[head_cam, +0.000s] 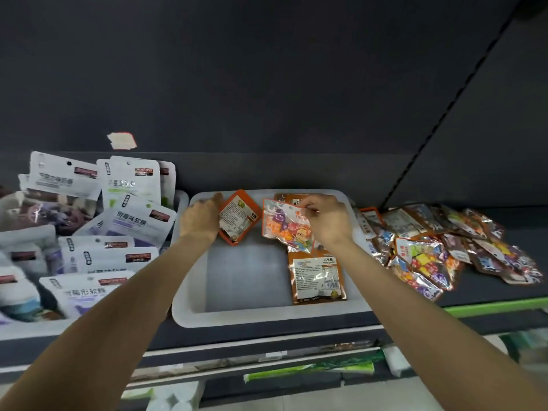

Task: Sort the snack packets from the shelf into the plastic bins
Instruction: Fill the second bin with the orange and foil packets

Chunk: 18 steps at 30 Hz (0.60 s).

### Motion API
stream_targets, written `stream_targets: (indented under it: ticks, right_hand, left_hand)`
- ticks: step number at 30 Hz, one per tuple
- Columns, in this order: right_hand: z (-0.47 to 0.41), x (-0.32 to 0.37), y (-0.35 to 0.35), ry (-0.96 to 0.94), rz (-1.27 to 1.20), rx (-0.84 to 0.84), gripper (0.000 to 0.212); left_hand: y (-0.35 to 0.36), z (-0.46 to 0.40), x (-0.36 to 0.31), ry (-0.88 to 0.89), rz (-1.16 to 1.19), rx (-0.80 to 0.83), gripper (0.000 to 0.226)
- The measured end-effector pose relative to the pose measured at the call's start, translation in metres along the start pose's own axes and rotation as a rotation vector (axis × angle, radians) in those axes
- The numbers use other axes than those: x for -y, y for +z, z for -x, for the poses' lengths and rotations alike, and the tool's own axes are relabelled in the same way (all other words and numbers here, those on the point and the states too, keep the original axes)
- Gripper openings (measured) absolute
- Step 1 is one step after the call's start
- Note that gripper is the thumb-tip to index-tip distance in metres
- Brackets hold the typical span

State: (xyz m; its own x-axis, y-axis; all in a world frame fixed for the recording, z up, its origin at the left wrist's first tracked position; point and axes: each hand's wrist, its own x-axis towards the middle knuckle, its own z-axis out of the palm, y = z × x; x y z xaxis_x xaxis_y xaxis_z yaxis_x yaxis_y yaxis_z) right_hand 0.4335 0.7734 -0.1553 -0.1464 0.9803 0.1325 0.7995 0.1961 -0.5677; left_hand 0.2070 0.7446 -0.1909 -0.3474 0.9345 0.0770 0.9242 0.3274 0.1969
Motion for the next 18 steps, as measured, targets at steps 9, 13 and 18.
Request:
stream_targets:
  ticks: [9,13,18]
  right_hand:
    - [-0.01,0.02,0.024,-0.006,-0.052,0.102,0.019]
    - [-0.014,0.027,0.042,-0.022,-0.067,0.158,0.018]
    - [-0.022,0.043,0.068,-0.026,-0.085,0.174,0.022]
  left_hand:
    - [0.011,-0.005,0.019,0.162,-0.044,-0.037,0.026]
    - [0.012,-0.01,0.025,0.158,0.018,-0.042,0.03]
    - [0.002,-0.01,0.035,0.157,0.302,-0.156,0.018]
